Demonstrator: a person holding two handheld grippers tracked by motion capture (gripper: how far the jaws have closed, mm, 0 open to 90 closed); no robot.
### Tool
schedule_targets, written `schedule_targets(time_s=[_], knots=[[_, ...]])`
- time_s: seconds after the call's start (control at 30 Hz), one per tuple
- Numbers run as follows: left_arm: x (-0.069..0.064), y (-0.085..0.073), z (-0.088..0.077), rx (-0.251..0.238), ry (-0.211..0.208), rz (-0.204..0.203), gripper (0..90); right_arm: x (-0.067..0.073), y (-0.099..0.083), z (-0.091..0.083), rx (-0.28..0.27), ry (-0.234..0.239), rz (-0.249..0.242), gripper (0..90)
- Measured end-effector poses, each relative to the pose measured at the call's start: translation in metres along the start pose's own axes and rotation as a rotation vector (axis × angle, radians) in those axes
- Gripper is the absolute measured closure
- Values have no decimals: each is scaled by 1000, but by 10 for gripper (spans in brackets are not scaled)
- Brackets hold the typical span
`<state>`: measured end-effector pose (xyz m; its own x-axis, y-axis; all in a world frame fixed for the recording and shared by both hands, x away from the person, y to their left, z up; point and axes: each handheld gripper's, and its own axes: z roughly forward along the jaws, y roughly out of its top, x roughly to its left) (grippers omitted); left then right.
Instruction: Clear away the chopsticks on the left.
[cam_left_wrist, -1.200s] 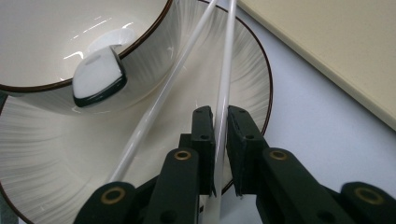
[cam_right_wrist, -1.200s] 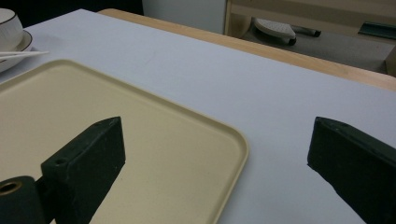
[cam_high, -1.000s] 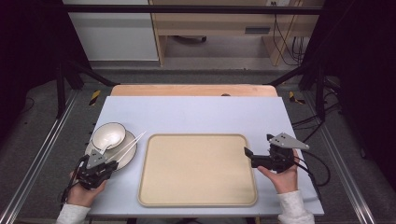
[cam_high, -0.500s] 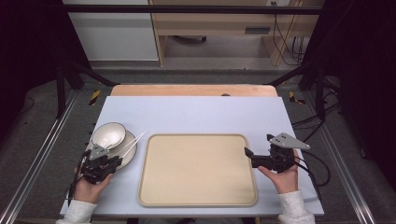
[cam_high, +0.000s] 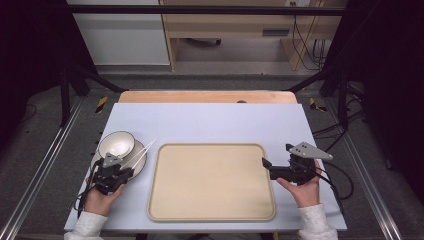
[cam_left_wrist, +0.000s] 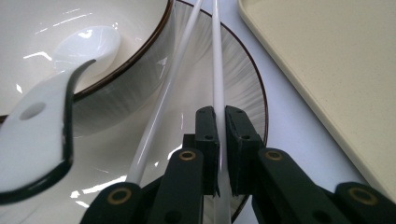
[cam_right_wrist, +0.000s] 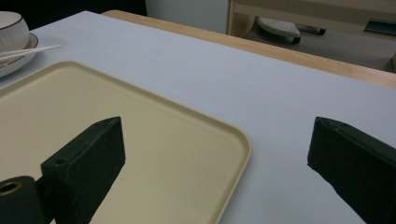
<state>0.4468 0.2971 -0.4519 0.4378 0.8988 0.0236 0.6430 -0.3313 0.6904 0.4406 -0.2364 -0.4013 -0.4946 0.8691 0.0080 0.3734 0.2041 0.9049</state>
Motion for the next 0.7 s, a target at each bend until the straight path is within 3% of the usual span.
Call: schedule_targets(time_s=[0.13, 0.7], knots=[[-2, 0, -1, 0, 0, 0, 847, 0, 0, 0, 0, -1, 0, 44], [-28, 6, -23, -117, 24, -72, 847, -2, 1, -5, -13, -18, 5, 41]])
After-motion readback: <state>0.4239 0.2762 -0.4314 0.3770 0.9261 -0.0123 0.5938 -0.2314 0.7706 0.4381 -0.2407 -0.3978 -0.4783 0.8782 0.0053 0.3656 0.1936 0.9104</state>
